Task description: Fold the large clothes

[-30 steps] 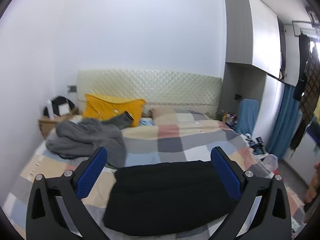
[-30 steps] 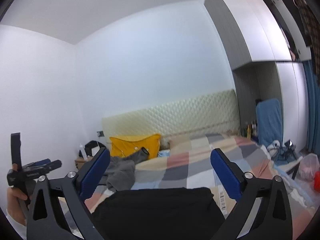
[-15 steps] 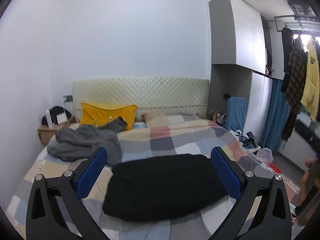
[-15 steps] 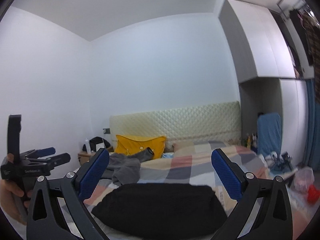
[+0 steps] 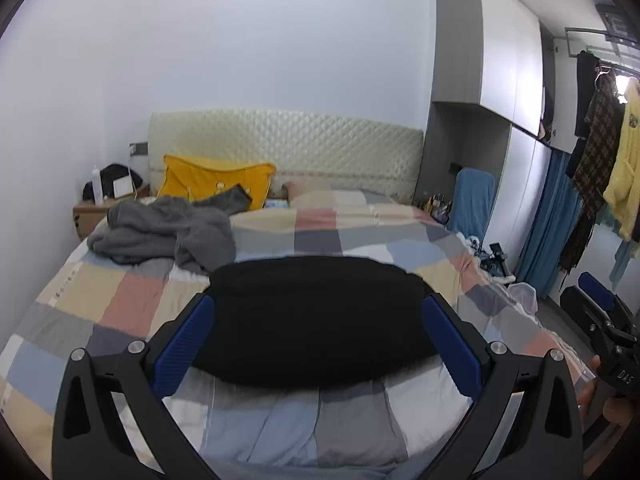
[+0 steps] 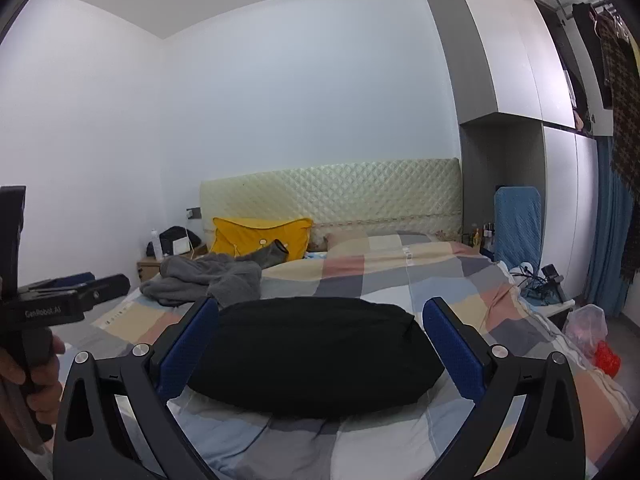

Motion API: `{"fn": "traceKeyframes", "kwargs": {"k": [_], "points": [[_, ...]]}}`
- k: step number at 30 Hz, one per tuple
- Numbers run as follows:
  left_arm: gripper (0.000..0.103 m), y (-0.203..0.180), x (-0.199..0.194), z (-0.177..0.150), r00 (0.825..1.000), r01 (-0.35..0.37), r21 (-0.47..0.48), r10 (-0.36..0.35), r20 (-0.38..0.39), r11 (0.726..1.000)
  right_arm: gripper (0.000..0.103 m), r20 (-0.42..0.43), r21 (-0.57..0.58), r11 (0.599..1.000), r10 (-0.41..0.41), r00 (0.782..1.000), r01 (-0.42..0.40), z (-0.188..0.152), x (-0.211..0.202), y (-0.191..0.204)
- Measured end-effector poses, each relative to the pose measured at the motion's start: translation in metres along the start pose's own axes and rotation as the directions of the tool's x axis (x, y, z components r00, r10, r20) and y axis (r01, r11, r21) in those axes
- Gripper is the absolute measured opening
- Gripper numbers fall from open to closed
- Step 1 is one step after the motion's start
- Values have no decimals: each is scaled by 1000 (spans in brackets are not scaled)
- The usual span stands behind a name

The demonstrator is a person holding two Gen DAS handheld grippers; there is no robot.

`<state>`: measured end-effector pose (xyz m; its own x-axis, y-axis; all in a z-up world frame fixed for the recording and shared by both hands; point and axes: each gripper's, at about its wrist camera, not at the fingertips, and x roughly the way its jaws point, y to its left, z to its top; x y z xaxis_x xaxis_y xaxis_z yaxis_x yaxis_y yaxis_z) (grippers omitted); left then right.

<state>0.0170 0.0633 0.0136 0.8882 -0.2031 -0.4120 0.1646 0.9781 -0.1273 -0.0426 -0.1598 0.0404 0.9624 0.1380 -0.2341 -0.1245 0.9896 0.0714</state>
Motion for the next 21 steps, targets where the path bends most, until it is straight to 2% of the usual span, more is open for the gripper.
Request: {"fn": "traceKeyframes", "kwargs": {"k": [3, 6, 11, 15, 21], "points": [[103, -1, 3, -13, 999, -14, -10, 14, -31, 1000, 103, -27, 28, 999, 16, 1000, -15, -10, 1, -1], [103, -2, 5, -25, 994, -95, -5, 94, -47, 995, 103, -52, 46, 999, 17, 998, -15, -18, 5, -1], [103, 5, 15, -40, 994, -53, -61, 47, -95, 997, 103, -105, 43, 999, 5, 994, 0, -32, 16, -2], [103, 4, 26, -46, 989, -104, -49, 98, -115, 993, 103, -125, 58, 998, -9, 992, 16, -40, 21, -9], [103, 2, 34, -52, 985, -112, -39, 106, -137, 993, 103, -168, 50, 998, -26, 986, 34, -51, 34, -13]]}}
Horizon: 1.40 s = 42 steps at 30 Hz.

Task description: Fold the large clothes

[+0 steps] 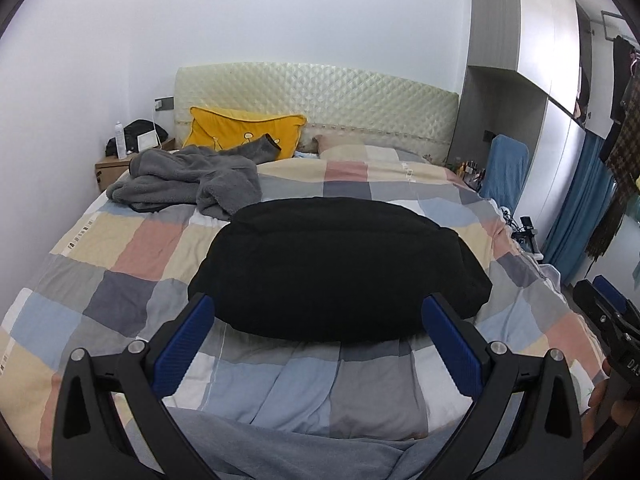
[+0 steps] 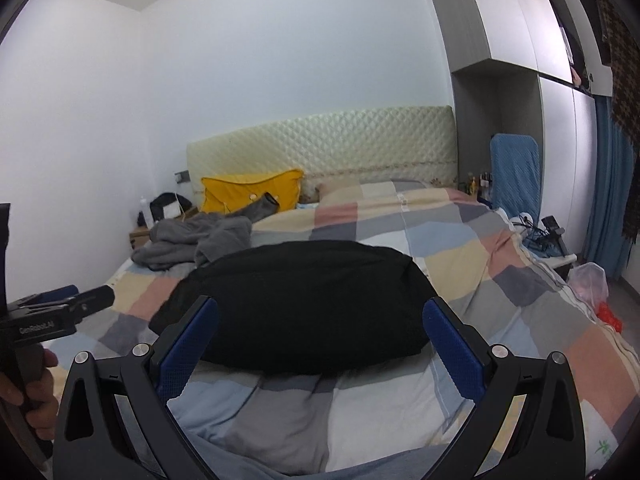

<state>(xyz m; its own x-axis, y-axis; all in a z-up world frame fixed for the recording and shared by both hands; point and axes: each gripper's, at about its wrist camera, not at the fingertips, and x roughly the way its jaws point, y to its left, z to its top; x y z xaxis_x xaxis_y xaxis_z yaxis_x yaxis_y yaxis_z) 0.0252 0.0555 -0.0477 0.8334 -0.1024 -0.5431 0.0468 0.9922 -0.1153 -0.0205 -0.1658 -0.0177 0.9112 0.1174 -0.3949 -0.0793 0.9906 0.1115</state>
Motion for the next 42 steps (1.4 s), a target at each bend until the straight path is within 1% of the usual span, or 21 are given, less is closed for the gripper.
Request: {"fn": "traceKeyframes", "kwargs": {"k": [6, 15, 19, 28, 33, 36, 39, 42], "points": [[103, 1, 10, -3, 999, -15, 2, 15, -30, 1000, 103, -37, -13, 1000, 5, 999, -6, -8, 11, 4], [103, 8, 17, -4, 997, -44, -15, 43, -61, 999, 103, -60, -21, 1000, 15, 998, -16, -10, 20, 5], [103, 7, 20, -6, 996, -42, -16, 41, -77, 999, 103, -59, -21, 1000, 18, 998, -19, -9, 23, 5], [103, 7, 21, -5, 995, -53, -16, 52, -84, 998, 103, -66, -44, 999, 22, 998, -25, -8, 27, 12], [103, 8, 22, -6, 996, -25, -30, 22, -89, 999, 103, -66, -41, 999, 19, 998, -22, -8, 27, 13], [103, 5, 24, -8, 995, -28, -19, 26, -93, 999, 103, -71, -44, 999, 16, 997, -19, -8, 27, 15], [103, 2, 21, -9, 997, -40, 2, 40, -73, 999, 103, -65, -70, 997, -10, 998, 6, -9, 26, 19], [103, 1, 20, -10, 997, -36, -2, 36, -74, 999, 103, -58, -84, 996, -21, 998, 16, -10, 25, 21]]}}
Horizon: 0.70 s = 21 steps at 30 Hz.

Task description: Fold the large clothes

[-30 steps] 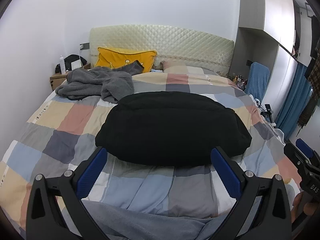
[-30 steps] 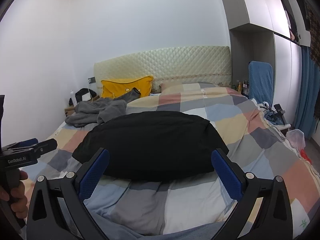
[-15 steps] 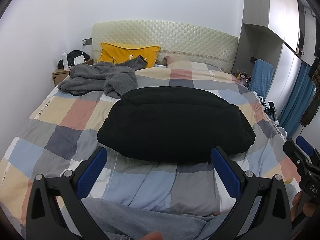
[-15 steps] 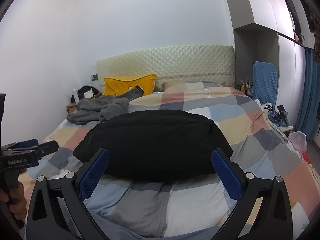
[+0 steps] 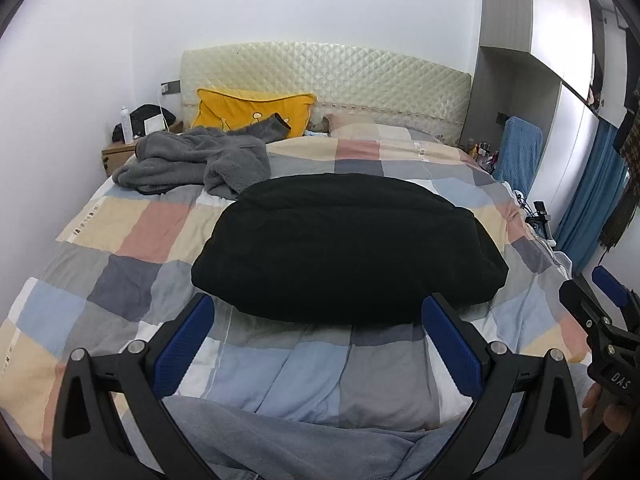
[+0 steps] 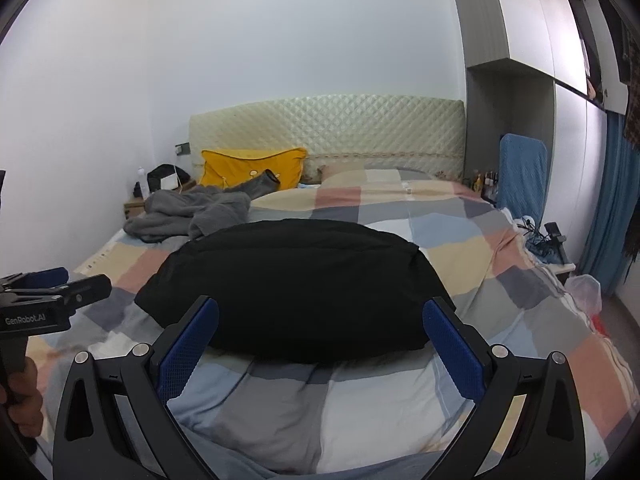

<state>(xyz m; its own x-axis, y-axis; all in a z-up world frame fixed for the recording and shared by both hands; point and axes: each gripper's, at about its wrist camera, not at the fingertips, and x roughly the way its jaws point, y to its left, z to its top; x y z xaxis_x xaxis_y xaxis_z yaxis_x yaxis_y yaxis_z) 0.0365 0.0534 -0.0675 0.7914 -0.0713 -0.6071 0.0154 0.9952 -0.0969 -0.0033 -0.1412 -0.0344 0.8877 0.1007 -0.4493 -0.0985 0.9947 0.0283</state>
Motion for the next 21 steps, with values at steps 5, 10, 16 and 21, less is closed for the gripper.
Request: {"fn": "traceKeyframes", "kwargs": {"k": [5, 10, 16, 21], "points": [[103, 1, -1, -1, 1000, 2, -8, -2, -7, 1000, 103, -4, 7, 1000, 2, 1000, -2, -1, -2, 2], [103, 4, -1, -2, 1000, -4, -15, 4, 0, 1000, 103, -6, 12, 1000, 4, 1000, -4, -1, -3, 1], [103, 3, -2, -1, 1000, 6, -17, -6, -1, 1000, 103, 1, 11, 1000, 3, 1000, -3, -1, -2, -1], [103, 3, -3, -1, 1000, 11, -22, -11, 1, 1000, 103, 1, 12, 1000, 0, 1000, 0, -3, -3, 0]]}}
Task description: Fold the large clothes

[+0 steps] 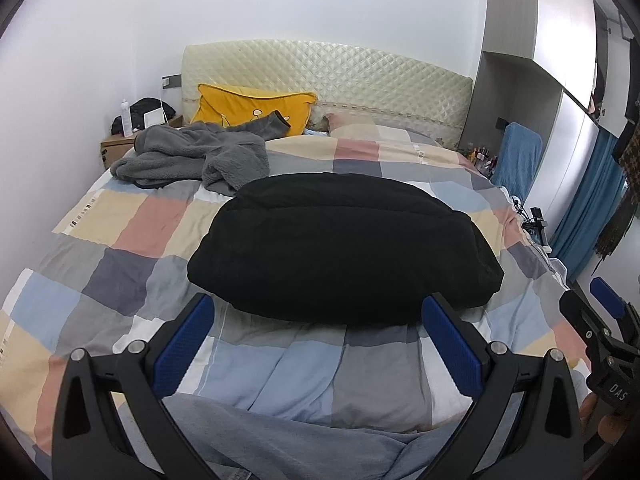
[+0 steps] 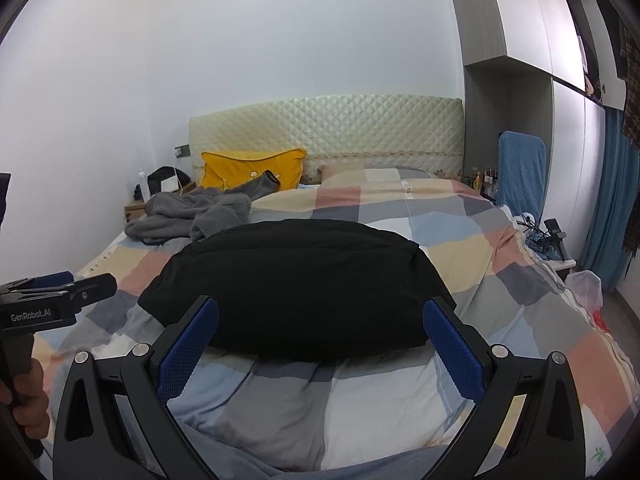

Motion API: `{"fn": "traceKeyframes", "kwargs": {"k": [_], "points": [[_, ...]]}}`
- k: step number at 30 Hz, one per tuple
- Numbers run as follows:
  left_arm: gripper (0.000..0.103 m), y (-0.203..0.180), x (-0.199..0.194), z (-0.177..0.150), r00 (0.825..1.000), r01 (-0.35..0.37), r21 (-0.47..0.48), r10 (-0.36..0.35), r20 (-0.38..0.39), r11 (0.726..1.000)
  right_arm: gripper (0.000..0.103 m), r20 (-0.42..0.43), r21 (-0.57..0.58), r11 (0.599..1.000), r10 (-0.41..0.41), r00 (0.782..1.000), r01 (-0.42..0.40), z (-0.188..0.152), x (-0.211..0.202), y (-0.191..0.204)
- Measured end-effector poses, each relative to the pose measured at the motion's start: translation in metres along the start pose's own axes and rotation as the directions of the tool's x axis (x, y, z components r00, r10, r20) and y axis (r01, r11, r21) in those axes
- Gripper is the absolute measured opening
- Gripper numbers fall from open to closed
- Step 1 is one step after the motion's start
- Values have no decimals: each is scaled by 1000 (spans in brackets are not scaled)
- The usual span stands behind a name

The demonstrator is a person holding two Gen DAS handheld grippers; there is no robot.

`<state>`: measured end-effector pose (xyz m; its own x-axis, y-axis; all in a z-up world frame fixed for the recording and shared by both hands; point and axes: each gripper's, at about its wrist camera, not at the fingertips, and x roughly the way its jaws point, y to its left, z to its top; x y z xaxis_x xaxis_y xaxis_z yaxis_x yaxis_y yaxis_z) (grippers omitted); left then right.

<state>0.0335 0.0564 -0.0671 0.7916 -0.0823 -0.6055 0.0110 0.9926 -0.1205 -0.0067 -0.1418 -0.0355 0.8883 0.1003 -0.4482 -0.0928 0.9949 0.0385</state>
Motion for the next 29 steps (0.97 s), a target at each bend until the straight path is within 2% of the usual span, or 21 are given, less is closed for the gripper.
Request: {"fn": "traceKeyframes", "kwargs": {"k": [29], "points": [[103, -3, 8, 1, 1000, -1, 1, 2, -30, 1000, 103, -7, 15, 1000, -7, 1000, 8, -3, 0, 0]]}}
